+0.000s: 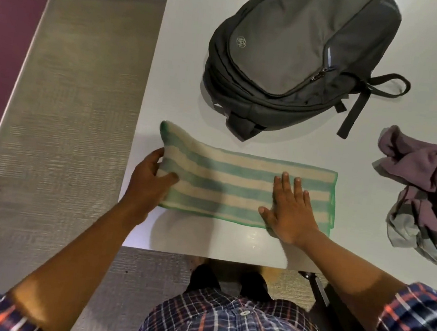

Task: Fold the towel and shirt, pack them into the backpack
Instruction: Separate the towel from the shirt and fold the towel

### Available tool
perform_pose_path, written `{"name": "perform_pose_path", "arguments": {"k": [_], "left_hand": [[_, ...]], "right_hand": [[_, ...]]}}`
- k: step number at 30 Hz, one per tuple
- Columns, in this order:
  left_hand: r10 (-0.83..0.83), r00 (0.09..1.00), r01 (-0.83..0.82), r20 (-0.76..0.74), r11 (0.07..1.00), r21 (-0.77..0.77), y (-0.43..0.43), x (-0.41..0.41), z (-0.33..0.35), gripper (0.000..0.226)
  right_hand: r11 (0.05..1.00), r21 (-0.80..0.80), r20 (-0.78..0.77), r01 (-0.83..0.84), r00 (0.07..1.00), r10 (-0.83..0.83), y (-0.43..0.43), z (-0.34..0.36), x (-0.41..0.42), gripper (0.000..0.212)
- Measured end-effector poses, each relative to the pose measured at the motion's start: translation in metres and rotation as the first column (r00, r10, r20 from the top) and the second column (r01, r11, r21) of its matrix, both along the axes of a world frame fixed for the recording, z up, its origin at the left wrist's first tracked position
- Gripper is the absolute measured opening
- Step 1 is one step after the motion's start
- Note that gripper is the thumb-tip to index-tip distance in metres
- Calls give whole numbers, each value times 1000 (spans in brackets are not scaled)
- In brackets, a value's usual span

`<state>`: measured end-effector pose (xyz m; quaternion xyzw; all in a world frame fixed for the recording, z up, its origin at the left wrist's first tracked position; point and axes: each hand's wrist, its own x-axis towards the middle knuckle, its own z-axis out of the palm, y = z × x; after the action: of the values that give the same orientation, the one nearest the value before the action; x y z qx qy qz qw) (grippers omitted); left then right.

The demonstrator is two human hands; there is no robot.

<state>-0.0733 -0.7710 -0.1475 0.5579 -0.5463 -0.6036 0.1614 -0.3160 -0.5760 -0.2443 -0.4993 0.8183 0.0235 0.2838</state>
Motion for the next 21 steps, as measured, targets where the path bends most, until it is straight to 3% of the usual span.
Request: {"name": "perform_pose_path", "arguments": {"k": [2, 3, 4, 6, 7, 8, 10, 13, 17, 21], "left_hand": [[-56, 997, 57, -47, 998, 14, 17, -11, 10, 55], [-97, 993, 99, -70, 995, 21, 27, -19, 13, 56], [-152, 985, 154, -82, 988, 27, 38, -29, 16, 56], [-302, 950, 304, -83, 952, 14, 60, -52, 17, 54], [-385, 919, 386, -87, 923, -4, 70, -63, 16, 51], [-458, 883, 458, -100, 889, -25, 79, -75, 14, 47], [-553, 823, 548, -127, 833, -77, 93, -94, 8, 40], [-574, 810, 568, -121, 819, -82, 102, -109, -2, 41], [-530, 837, 535, 134, 742, -404, 94, -109, -26, 33], [-467, 813, 582, 347, 640, -502, 82, -113, -50, 44]], "right_hand": [[979, -87, 193, 187, 967, -168, -12, 20, 10, 80], [933, -131, 327, 335, 903, -278, -17, 34, 14, 67], [861, -126, 484, 493, 788, -381, -20, 49, 19, 56], [692, 40, 782, 721, 408, -471, -24, 77, 24, 51], [634, 131, 851, 762, 241, -466, -23, 87, 22, 54], [607, 163, 883, 778, 160, -442, -22, 93, 20, 57], [609, 89, 882, 788, 221, -415, -16, 96, 12, 51], [585, -47, 781, 810, 394, -484, -3, 84, -6, 12], [538, -84, 736, 839, 416, -534, 11, 69, -37, 11], [545, -69, 650, 835, 452, -611, 29, 54, -67, 19]]}}
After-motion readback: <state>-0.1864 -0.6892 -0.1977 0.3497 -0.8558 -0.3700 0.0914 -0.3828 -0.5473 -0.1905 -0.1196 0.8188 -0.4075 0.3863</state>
